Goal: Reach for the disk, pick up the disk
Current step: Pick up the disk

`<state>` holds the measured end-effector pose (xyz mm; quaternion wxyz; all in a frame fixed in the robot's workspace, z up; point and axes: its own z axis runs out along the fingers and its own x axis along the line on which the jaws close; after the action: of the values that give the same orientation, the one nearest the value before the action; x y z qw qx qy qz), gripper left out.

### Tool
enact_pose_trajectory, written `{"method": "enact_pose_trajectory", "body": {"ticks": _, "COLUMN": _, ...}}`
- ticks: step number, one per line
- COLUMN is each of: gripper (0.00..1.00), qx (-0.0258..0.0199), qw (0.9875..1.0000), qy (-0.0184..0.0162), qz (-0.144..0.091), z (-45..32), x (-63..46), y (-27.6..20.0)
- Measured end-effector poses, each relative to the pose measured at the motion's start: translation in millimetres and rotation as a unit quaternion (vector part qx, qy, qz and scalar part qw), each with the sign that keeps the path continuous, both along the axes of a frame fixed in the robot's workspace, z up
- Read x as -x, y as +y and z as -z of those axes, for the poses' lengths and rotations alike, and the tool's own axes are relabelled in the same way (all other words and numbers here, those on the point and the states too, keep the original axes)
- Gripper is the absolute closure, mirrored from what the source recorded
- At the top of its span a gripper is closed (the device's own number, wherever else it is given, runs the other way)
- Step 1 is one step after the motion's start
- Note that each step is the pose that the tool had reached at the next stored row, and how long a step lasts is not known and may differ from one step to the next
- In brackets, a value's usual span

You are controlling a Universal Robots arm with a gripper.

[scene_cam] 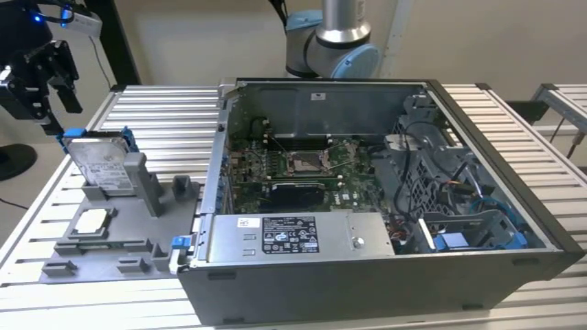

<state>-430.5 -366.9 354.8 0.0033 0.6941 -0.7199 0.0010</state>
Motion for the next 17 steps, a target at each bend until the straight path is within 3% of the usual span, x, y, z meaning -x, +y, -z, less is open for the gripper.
{"method": "enact_pose_trajectory", "body": {"ticks": 7, "gripper": 0.00, "qx": 0.0002, "qw": 1.0000, "qy": 0.0000, "qz": 0.000, "z": 1.4, "x": 0.0, "y": 0.3}}
{"method": "enact_pose_trajectory", "body": {"ticks": 17, "gripper": 0.00, "qx": 0.0010, "qw": 0.9999, "qy": -0.0001, "qz": -0.010, "z": 18.8, "x": 0.1, "y": 5.9}}
